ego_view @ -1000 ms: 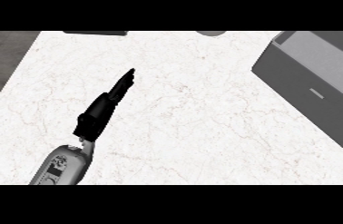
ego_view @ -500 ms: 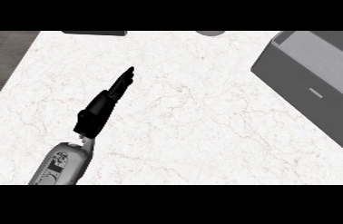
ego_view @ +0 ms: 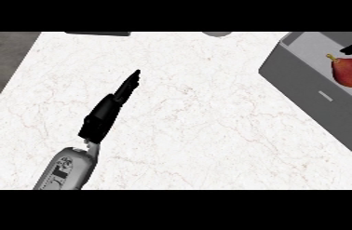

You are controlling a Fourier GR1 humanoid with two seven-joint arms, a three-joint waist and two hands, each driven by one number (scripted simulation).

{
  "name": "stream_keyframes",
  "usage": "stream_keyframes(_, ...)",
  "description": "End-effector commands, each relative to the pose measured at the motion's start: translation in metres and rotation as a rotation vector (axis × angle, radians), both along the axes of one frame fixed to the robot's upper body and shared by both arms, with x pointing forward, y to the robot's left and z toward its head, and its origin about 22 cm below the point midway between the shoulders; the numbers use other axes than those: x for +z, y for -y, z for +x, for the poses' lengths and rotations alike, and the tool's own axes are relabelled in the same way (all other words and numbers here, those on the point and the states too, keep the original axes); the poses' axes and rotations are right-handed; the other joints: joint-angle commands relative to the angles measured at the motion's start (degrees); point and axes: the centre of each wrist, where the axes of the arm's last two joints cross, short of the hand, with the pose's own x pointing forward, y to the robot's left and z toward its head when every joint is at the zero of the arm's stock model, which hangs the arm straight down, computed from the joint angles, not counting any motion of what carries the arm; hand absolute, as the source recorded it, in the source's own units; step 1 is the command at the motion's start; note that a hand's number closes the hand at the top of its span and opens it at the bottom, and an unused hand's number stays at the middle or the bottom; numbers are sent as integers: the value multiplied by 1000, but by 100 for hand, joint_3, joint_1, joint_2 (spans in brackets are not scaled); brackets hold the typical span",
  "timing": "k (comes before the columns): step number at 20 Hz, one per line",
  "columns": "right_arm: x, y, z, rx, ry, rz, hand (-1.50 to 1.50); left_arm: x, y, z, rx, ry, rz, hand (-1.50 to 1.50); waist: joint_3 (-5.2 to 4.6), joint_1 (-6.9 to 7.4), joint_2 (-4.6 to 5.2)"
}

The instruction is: Pick the pear from the plate and place it in the cardboard box

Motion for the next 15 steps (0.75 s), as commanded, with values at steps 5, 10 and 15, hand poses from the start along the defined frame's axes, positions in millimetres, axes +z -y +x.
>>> stream_keyframes(5,-30,-8,7,81,-112,250,-150,-3,4,0,-2,-1,-13,0,21,26,53)
stream_keyframes(10,-11,7,4,45,-75,562,-150,13,-1,4,0,8,-8,0,32,-5,20)
stream_keyframes(15,-9,20,-4,-15,-135,754,-150,3,-6,-1,6,2,-12,0,34,52,69)
